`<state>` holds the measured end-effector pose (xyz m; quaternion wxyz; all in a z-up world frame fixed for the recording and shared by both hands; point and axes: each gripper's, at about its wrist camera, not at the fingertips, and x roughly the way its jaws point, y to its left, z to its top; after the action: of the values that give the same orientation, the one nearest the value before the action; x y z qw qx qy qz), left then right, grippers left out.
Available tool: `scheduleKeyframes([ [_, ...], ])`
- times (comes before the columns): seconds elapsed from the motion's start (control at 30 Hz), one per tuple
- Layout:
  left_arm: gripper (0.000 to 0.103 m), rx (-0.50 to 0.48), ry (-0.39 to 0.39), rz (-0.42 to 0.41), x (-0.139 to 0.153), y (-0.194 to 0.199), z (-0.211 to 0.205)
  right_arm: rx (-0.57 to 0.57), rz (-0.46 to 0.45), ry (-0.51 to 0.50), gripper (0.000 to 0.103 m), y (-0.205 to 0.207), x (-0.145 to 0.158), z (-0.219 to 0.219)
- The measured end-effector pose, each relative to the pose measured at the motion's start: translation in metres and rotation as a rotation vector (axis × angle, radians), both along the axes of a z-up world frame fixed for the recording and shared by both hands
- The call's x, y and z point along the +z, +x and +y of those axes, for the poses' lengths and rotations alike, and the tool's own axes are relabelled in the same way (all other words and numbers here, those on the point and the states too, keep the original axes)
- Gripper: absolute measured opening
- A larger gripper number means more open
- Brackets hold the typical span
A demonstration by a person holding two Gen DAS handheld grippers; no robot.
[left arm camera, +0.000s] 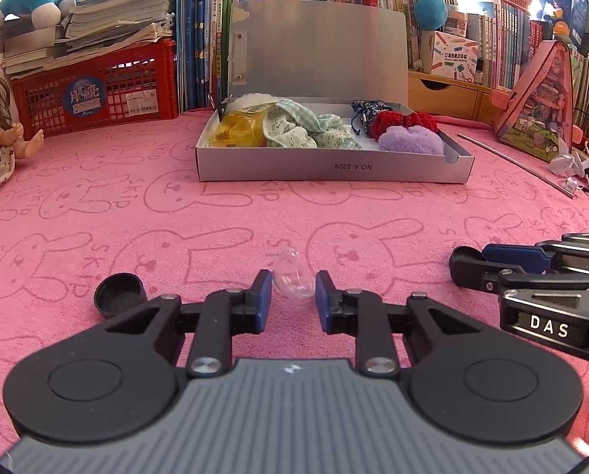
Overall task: Organize objects
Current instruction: 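Close the left tool on the clear dome while the right tool grasps the black lid, then carry the dome in the left tool and the lid in the right tool into the box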
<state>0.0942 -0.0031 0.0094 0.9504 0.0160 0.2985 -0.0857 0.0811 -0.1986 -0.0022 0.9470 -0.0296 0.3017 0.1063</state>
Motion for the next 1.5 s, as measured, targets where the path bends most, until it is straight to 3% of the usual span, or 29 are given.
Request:
scheduleKeyframes([
  [0.73, 0.028, -0.044, -0.068, -0.045, 0.033, 0.007, 0.002, -0.052, -0.02, 0.018, 0.036, 0.013, 0.022, -0.012],
  [1.27, 0.028, -0.117, -0.112, -0.082, 0.077, 0.061, -0.005, -0.05, -0.059, 0.055, 0.035, 0.054, 0.065, -0.025],
  [1.5, 0.028, -0.167, -0.115, -0.127, 0.099, 0.097, -0.01, -0.042, -0.028, 0.087, 0.035, 0.088, 0.084, -0.029],
])
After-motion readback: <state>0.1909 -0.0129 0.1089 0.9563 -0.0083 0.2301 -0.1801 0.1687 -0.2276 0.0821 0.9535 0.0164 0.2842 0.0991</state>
